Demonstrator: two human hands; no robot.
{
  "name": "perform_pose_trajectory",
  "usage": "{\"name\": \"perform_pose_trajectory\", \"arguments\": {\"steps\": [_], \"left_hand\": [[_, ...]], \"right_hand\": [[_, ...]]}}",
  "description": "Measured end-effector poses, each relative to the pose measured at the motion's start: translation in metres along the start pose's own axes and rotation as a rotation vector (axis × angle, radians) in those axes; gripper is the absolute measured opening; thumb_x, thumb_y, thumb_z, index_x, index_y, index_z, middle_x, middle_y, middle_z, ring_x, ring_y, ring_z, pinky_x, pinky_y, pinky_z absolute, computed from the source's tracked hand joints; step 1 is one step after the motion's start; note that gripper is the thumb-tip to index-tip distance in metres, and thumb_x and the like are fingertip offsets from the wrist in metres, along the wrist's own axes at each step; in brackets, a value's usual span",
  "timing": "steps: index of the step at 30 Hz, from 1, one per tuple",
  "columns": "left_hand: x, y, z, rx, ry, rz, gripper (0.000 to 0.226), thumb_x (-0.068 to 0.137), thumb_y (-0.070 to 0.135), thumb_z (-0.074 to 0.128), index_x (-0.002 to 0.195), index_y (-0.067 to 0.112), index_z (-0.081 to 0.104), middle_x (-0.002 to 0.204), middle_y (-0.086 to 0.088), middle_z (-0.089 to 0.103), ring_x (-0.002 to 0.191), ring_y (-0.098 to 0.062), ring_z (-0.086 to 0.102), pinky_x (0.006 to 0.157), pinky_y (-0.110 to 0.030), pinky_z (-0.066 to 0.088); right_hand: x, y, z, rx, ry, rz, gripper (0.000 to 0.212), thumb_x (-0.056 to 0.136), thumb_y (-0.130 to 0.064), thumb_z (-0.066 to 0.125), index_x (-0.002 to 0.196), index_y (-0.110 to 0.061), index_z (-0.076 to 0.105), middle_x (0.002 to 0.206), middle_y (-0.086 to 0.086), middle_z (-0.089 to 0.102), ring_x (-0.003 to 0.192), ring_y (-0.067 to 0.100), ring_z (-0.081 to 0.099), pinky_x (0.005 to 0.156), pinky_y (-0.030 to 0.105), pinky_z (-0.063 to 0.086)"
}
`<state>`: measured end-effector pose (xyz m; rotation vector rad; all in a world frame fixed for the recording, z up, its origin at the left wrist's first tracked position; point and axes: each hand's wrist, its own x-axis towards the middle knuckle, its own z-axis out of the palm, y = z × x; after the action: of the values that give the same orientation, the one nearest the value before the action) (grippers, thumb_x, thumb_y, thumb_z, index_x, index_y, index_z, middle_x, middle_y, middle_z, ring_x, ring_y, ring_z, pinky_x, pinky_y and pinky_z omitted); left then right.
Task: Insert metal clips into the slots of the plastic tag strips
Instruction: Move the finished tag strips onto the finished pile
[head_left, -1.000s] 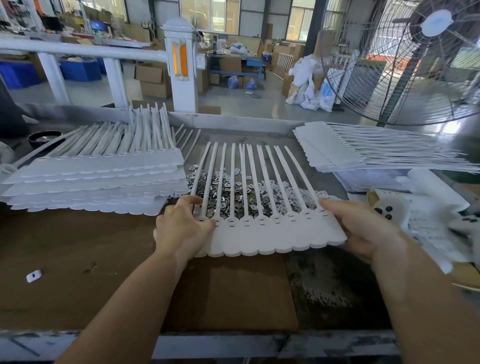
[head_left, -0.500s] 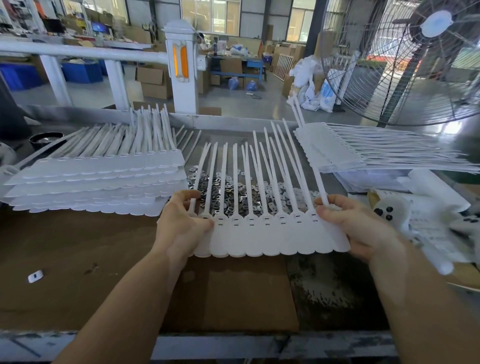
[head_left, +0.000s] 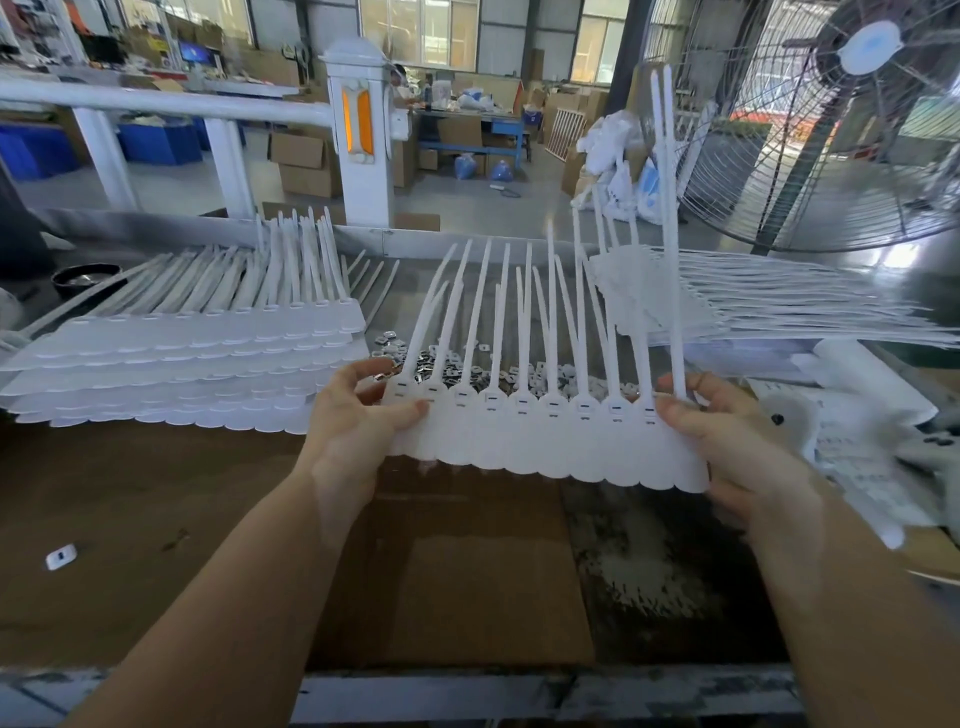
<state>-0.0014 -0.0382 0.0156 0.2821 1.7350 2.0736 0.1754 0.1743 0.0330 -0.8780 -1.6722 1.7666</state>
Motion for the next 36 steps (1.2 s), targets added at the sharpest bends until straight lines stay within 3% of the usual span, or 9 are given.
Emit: {"name": "perform_pose_trajectory", "arguments": {"steps": [4,7,9,14,17,22,27,30,36], "left_hand": [[0.004,0.002,0.003,-0.109,0.047,-0.037,0.041,0.075,-0.001,0.071,0.103,0.024,0.055,0.115,-0.008,0.057,0.085,-0.026,0.065,0.049,-0.028,0.056],[0.009,0.003,0.008,-0.282,0.075,-0.145,0.040,0.080,0.002,0.069,0.116,0.014,0.055,0.105,-0.011,0.064,0.082,-0.023,0.068,0.061,-0.031,0.060],[0.010,0.004,0.014,-0.371,0.065,-0.210,0.026,0.083,0.005,0.066,0.108,0.009,0.058,0.099,-0.011,0.067,0.075,-0.019,0.070,0.059,-0.028,0.059],[0.013,0.004,0.038,-0.536,0.061,-0.267,0.011,0.089,0.000,0.056,0.098,0.005,0.056,0.100,-0.011,0.066,0.078,-0.019,0.065,0.058,-0.028,0.056],[0.010,0.006,0.053,-0.539,0.010,-0.308,0.011,0.092,-0.002,0.050,0.091,0.008,0.053,0.090,-0.011,0.065,0.074,-0.021,0.064,0.051,-0.032,0.055],[0.004,-0.001,0.075,-0.494,-0.089,-0.341,0.018,0.096,-0.003,0.042,0.093,0.013,0.049,0.101,-0.014,0.064,0.091,-0.029,0.063,0.060,-0.037,0.052],[0.005,-0.011,0.090,-0.509,-0.172,-0.378,0.049,0.097,-0.002,0.039,0.142,0.016,0.033,0.097,-0.011,0.066,0.082,-0.025,0.067,0.059,-0.037,0.056],[0.006,-0.017,0.096,-0.486,-0.214,-0.385,0.044,0.097,-0.001,0.039,0.137,0.018,0.040,0.096,-0.009,0.067,0.082,-0.023,0.068,0.060,-0.036,0.058],[0.010,-0.026,0.103,-0.438,-0.192,-0.324,0.038,0.092,-0.002,0.051,0.127,0.014,0.044,0.118,-0.013,0.060,0.090,-0.027,0.064,0.065,-0.036,0.057]], "right_hand": [[0.001,0.001,0.003,0.021,0.012,-0.052,0.012,0.090,-0.008,0.057,0.091,-0.020,0.059,0.073,-0.002,0.071,0.060,0.014,0.068,0.051,0.028,0.055],[0.002,-0.001,0.007,0.028,0.048,-0.072,0.013,0.090,-0.008,0.057,0.090,-0.021,0.059,0.078,-0.001,0.069,0.059,0.011,0.068,0.047,0.026,0.053],[0.004,0.000,0.010,0.032,0.067,-0.086,0.013,0.090,-0.006,0.057,0.092,-0.019,0.059,0.076,-0.002,0.070,0.060,0.011,0.069,0.048,0.026,0.053],[0.010,0.003,0.019,0.029,0.172,-0.118,0.012,0.089,-0.007,0.058,0.094,-0.018,0.059,0.095,0.005,0.067,0.088,0.028,0.065,0.081,0.044,0.055],[0.014,0.005,0.027,0.033,0.242,-0.134,0.014,0.090,-0.007,0.058,0.101,-0.015,0.057,0.090,0.000,0.061,0.081,0.020,0.060,0.077,0.034,0.051],[0.021,0.012,0.035,-0.018,0.361,-0.176,0.012,0.090,-0.014,0.058,0.097,-0.022,0.053,0.077,-0.009,0.049,0.070,0.009,0.047,0.063,0.019,0.041],[0.030,0.015,0.048,0.032,0.392,-0.208,0.015,0.090,-0.012,0.059,0.094,-0.024,0.050,0.082,-0.008,0.050,0.074,0.008,0.049,0.069,0.022,0.042],[0.034,0.017,0.055,0.025,0.425,-0.229,0.021,0.089,-0.012,0.060,0.085,-0.028,0.047,0.080,-0.005,0.048,0.069,0.005,0.046,0.060,0.017,0.036],[0.037,0.020,0.069,0.040,0.406,-0.217,0.022,0.089,-0.010,0.059,0.081,-0.028,0.048,0.080,-0.003,0.049,0.069,0.008,0.048,0.061,0.018,0.040]]}}
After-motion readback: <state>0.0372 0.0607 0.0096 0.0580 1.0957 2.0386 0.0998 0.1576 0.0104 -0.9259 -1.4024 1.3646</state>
